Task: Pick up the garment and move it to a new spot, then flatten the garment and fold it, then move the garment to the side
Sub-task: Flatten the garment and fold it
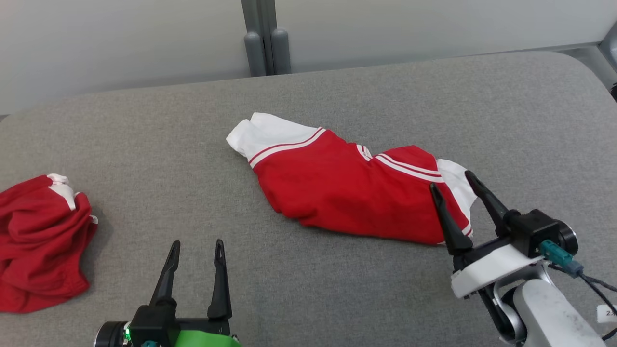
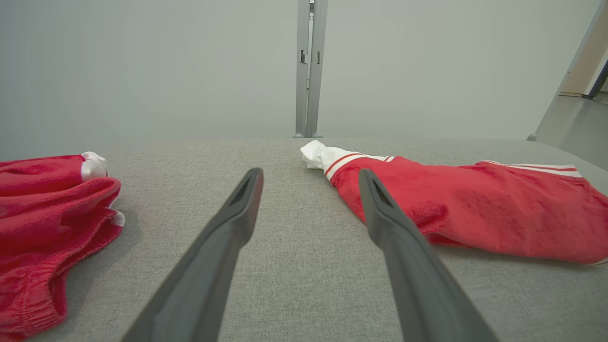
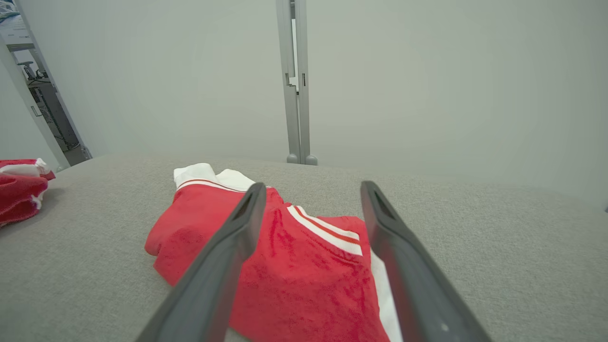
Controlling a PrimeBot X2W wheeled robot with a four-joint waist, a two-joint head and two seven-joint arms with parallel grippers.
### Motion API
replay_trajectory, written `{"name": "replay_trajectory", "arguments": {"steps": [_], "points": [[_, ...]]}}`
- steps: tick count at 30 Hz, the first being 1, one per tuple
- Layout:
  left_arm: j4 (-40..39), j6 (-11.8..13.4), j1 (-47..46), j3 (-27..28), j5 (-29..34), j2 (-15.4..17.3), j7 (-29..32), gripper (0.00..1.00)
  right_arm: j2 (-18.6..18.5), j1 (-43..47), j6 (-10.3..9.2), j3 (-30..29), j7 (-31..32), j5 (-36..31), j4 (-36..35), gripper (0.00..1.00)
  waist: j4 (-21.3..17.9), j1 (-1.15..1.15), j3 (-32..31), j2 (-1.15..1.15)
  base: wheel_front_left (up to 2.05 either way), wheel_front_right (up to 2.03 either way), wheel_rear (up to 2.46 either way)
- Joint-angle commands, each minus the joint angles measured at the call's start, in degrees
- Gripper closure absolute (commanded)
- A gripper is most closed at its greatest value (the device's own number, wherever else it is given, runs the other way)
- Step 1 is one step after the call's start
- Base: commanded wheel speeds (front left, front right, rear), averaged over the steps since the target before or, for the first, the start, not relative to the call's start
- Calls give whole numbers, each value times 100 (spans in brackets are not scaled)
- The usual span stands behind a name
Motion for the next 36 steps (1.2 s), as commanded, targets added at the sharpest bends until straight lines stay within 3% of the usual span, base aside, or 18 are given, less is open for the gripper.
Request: {"name": "replay_trajectory", "arguments": {"steps": [1, 8, 15, 17, 18, 19, 20, 27, 36], "points": [[-19, -35, -162, -47, 38, 10, -1, 0, -178, -193, -10, 112, -2, 262, 166, 0, 50, 0, 330, 0, 0, 0, 0], [-64, -33, -561, -308, 85, 10, -1, 0, -1230, -918, -9, 1138, -2, 1972, 802, 0, 164, 0, 828, 0, 0, 0, 0], [64, -71, -739, -420, 116, 11, -1, 0, -1794, -1404, -8, 2112, -2, 3788, 773, 0, 206, 0, 1021, 0, 0, 0, 0], [93, -87, -758, -438, 117, 11, 0, 0, -1886, -1489, -8, 2349, -2, 4009, 790, 0, 228, 0, 1001, 0, 0, 0, 0], [106, -90, -748, -443, 123, 11, 0, 0, -1912, -1525, -8, 2437, -2, 4138, 784, 35, 238, 0, 969, 0, 0, 0, 0], [108, -87, -741, -442, 118, 11, -1, 0, -1933, -1560, -8, 2502, -2, 4205, 747, 61, 245, 0, 944, 0, 0, 0, 0], [109, -81, -726, -441, 105, 11, -1, 0, -1951, -1583, -8, 2577, -2, 4323, 701, 100, 251, 0, 914, 0, 0, 0, 0], [58, -62, -611, -404, 116, 11, -1, 0, -2088, -1901, -8, 2532, -2, 4638, 392, 100, 172, 0, 740, 0, 0, 0, 0], [18, -113, -670, -469, 122, 11, -1, 0, -2599, -3244, -8, 1844, -3, 4118, 563, 100, -65, 0, 698, 0, 0, 0, 0]]}}
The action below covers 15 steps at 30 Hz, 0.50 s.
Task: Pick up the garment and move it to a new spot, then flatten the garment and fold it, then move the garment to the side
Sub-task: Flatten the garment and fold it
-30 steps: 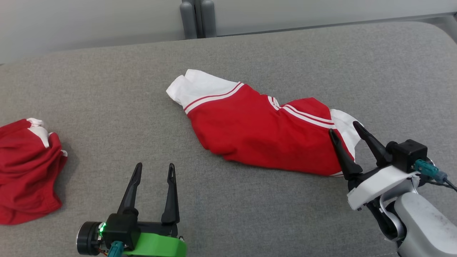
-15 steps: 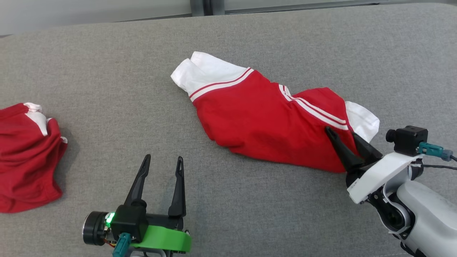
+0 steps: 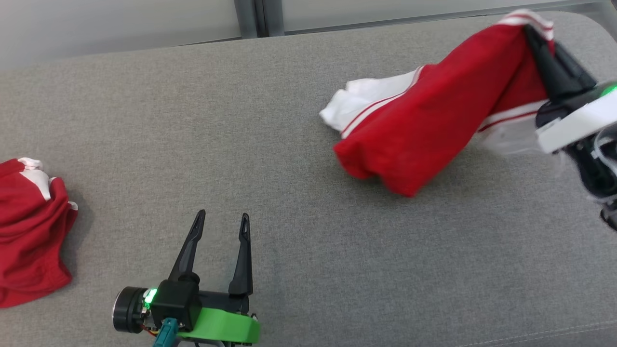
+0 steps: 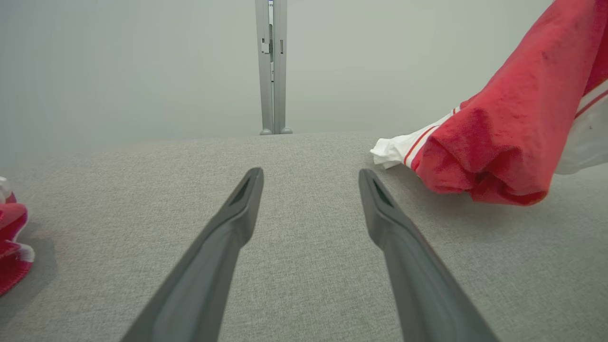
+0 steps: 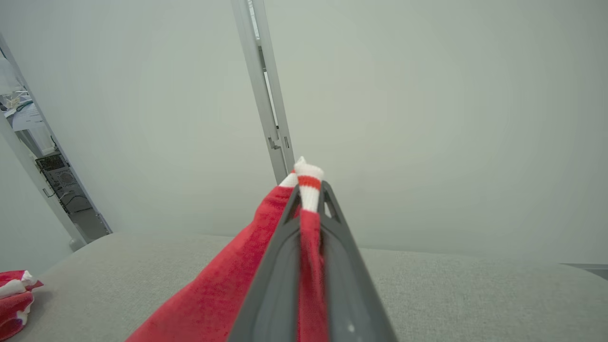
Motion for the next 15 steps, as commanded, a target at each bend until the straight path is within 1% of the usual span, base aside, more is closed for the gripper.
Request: {"name": "replay_trajectory", "arguments": {"steps": [1, 5, 8, 12, 14, 15], "points": [[-2, -23, -65, -6, -9, 14, -1, 0, -121, -273, -6, -117, -4, -106, 4, 100, -31, 0, 16, 0, 0, 0, 0], [3, -18, -117, -40, -38, 14, -1, 0, -455, -914, -6, -344, -4, -385, -161, 100, -23, 0, 61, 0, 0, 0, 0], [22, -32, -132, -46, -64, 14, -2, 0, -646, -1283, -6, -336, -3, -635, -377, 100, 12, 0, 84, 0, 0, 0, 0], [17, -13, -161, -70, -99, 14, -1, 0, -766, -1438, -6, 234, 37, -976, -537, 100, 81, 0, 92, 0, 0, 0, 0], [5, 15, -166, -89, -104, 14, -1, 0, -659, -1371, -6, 573, 111, -1116, -522, 100, 115, 0, 95, 0, 0, 0, 0], [2, 24, -176, -102, -101, 14, -2, 0, -546, -1269, -6, 752, 142, -1146, -510, 100, 140, 0, 101, 0, 0, 0, 0]]}}
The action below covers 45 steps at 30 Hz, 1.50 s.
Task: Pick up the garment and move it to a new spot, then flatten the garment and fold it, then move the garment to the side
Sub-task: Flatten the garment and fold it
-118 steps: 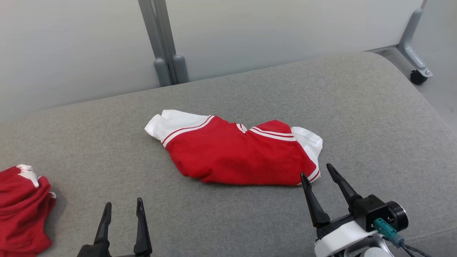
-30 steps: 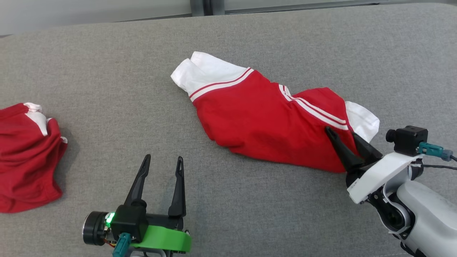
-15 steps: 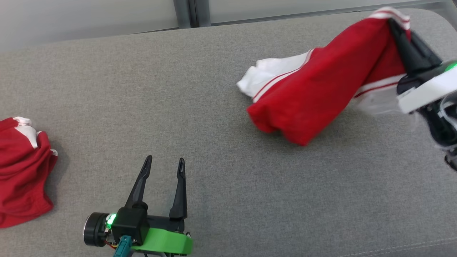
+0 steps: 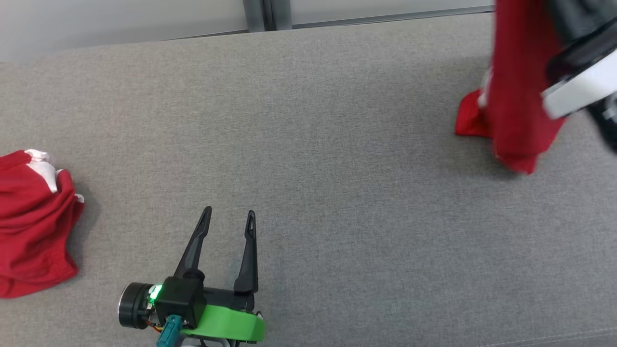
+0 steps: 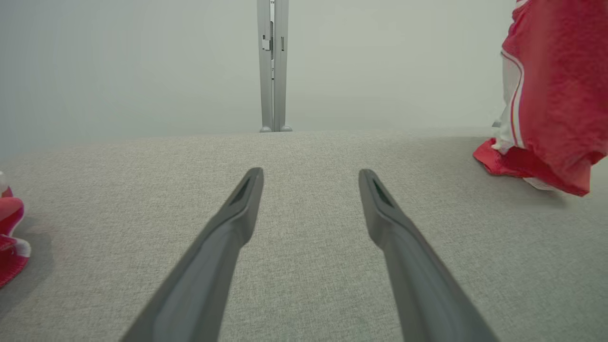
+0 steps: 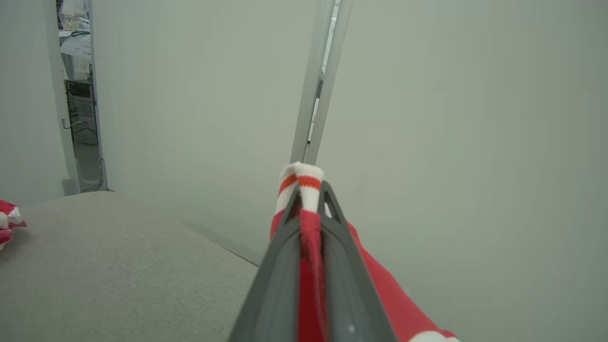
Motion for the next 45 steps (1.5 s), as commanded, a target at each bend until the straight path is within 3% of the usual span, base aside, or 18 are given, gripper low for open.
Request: {"name": "replay_trajectory", "arguments": {"steps": [1, 5, 8, 16, 17, 18, 23, 33, 38, 45], "points": [[-8, 43, -102, -12, -31, 16, -2, 0, 184, 212, -6, 192, 10, -43, 6, 100, 54, 0, 8, 0, 0, 0, 0], [7, 32, -139, -16, -48, 16, -2, 0, 751, 646, -7, 775, -53, 97, 16, 100, 138, 0, 24, 0, 0, 0, 0], [0, 23, -162, 8, -47, 16, -1, 0, 1375, 892, -6, 1232, -104, 139, 146, 100, 158, 0, 40, 0, 0, 0, 0], [-14, 6, -284, -93, -10, 16, -1, 0, 2960, 761, -7, 2374, -148, 214, 829, 100, 280, 0, 91, 0, 0, 0, 0], [-15, 5, -304, -122, -18, 16, -2, 0, 3122, 753, -7, 2391, -146, 194, 904, 76, 316, 0, 106, 0, 0, 0, 0], [-9, 6, -334, -170, -36, 16, -1, 0, 3279, 737, -5, 2363, -147, 138, 981, 0, 372, 0, 125, 0, 0, 0, 0], [-54, 71, -419, -246, -92, 16, -1, 0, 3438, 698, -6, 1947, -145, -126, 821, 0, 494, 0, 191, 0, 0, 0, 0], [-314, 319, -387, -56, 48, 16, -2, 0, 2849, 1405, -7, 21, -144, -1234, 136, 0, 365, 0, 181, 0, 0, 0, 0], [-349, 74, -483, -271, 601, 32, -2, 0, 2735, 2294, -7, -1112, -144, -1546, -45, 0, 303, 0, 114, 0, 0, 0, 0], [-24, -411, -724, -874, 981, 124, -2, 0, 2595, 3341, -7, -2126, -145, -1893, 37, 0, 133, 0, 126, 0, 0, 0, 0]]}}
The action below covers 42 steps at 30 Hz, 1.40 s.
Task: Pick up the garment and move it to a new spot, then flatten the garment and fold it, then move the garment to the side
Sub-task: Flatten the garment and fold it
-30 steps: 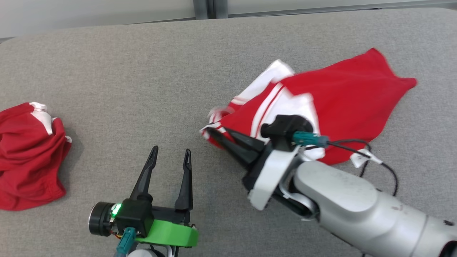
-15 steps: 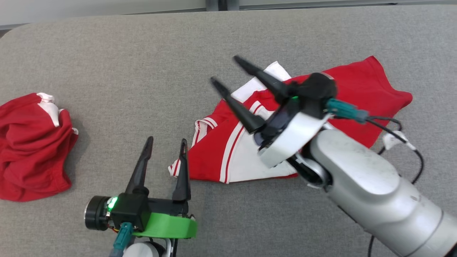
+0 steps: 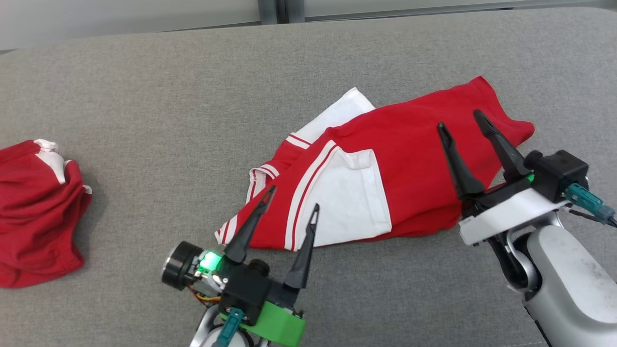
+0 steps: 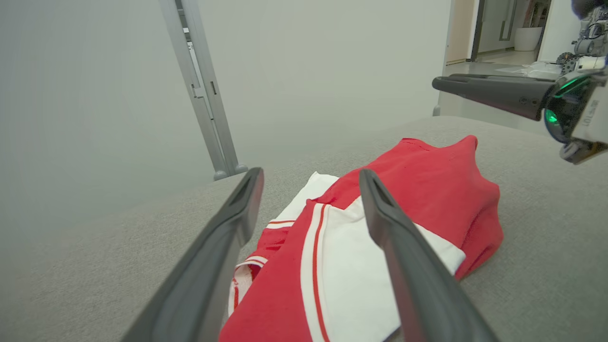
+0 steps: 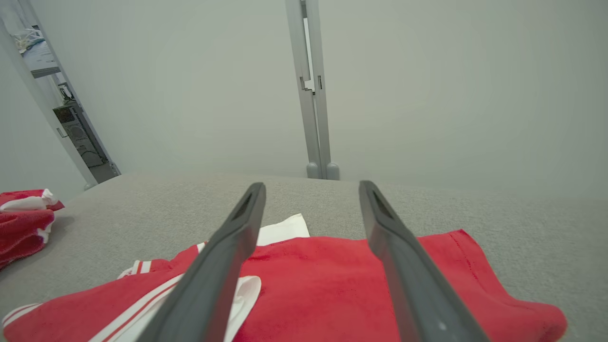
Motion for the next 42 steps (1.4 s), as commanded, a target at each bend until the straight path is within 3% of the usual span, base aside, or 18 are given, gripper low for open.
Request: {"name": "replay_trajectory", "arguments": {"steps": [1, 5, 11, 15, 20, 28, 29, 30, 31, 33, 34, 42], "points": [[105, -128, -165, -139, 83, 66, 0, 0, -3, 182, -8, -187, -15, -134, 20, 0, -63, 0, 36, 0, 0, 0, 0], [797, -528, -712, -856, 279, 139, 0, 0, 239, 735, -8, -963, -15, -518, -44, 0, -248, 0, 126, 0, 0, 0, 0], [1510, -679, -1152, -1507, 404, 184, 0, 0, 472, 881, -8, -1193, -15, -656, -100, 0, -507, 0, 208, 0, 0, 0, 0], [1950, -633, -1397, -1727, 447, 150, -1, 0, 540, 838, -8, -1218, -15, -655, -129, 0, -624, 0, 277, 0, 0, 0, 0], [2381, -396, -1629, -1826, 444, 122, 0, 0, 589, 827, -8, -1231, -15, -624, -144, 0, -684, 0, 350, 0, 0, 0, 0], [2646, -170, -1856, -1874, 250, 131, -1, 0, 612, 799, -8, -1190, -15, -480, -193, 0, -713, 0, 444, 0, 0, 0, 0], [2660, -161, -1880, -1870, 225, 144, -1, 15, 605, 799, -8, -1186, -15, -472, -203, 0, -713, 0, 451, 0, 0, 0, 0], [2663, -145, -1914, -1868, 199, 156, -1, 43, 598, 802, -8, -1183, -16, -446, -210, 0, -713, 0, 459, 0, 0, 0, 0], [2668, -138, -1929, -1872, 179, 161, -1, 55, 592, 805, -8, -1174, -16, -430, -216, 0, -712, 0, 465, 0, 0, 0, 0], [2655, -115, -1971, -1881, 104, 178, -1, 91, 567, 825, -8, -1157, -16, -405, -236, 0, -703, 0, 481, 0, 0, 0, 0], [2640, -113, -1985, -1889, 89, 180, -1, 100, 563, 833, -8, -1153, -16, -394, -237, 0, -698, 0, 483, 0, 0, 0, 0], [2397, -159, -1956, -1850, -153, 200, -1, 100, 494, 874, -8, -1064, -16, -337, -212, 0, -651, 0, 458, 0, 0, 0, 0]]}}
